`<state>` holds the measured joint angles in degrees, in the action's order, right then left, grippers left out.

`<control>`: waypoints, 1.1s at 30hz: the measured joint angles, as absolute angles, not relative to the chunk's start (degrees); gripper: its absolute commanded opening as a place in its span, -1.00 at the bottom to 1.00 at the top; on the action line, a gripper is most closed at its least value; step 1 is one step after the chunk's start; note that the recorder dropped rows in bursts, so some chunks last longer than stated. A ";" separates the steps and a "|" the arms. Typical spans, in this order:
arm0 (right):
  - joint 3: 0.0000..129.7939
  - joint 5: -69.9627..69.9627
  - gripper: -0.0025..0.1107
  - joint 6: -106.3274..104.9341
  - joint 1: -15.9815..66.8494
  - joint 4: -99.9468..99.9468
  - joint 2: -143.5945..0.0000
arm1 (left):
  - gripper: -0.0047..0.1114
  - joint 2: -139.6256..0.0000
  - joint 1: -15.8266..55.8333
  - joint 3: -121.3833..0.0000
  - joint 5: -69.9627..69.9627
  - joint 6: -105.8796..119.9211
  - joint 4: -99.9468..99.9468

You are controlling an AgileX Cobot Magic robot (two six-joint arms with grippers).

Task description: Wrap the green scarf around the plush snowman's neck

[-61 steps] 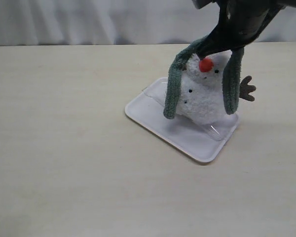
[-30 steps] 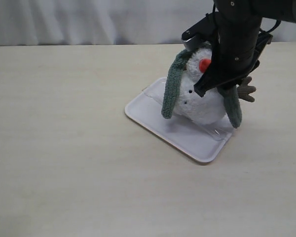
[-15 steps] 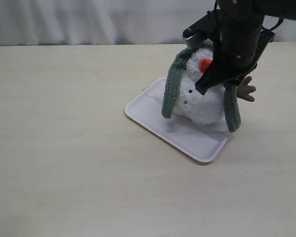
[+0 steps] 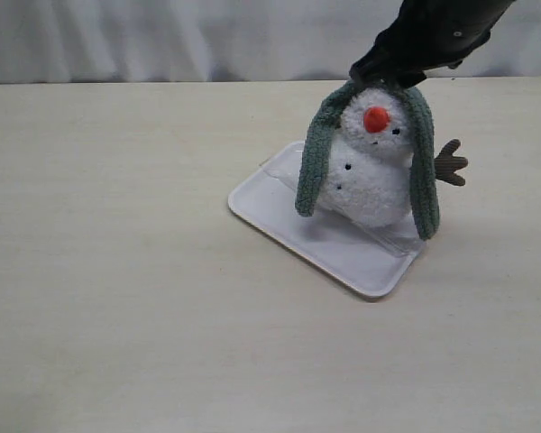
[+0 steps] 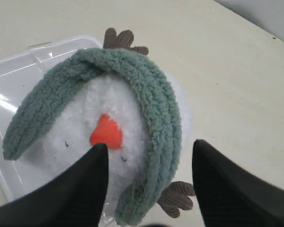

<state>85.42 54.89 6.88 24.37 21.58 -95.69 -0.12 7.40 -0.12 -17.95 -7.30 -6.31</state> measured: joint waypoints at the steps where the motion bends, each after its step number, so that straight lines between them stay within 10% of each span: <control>1: 85.65 54.73 -0.04 7.63 23.73 21.58 -96.72 | -0.92 -0.12 7.40 -0.12 -17.95 -7.30 -6.31; 13: 87.35 50.56 -0.85 8.51 21.46 23.88 -103.34 | -0.92 -0.12 7.40 -0.12 -17.95 -7.30 -6.31; 33: 87.48 49.20 -0.87 15.42 18.12 30.28 -106.00 | -0.92 -0.12 7.40 -0.12 -17.95 -7.30 -6.31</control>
<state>87.48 49.20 15.42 18.12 30.28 -106.00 -0.12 7.40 -0.12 -17.95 -7.30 -6.31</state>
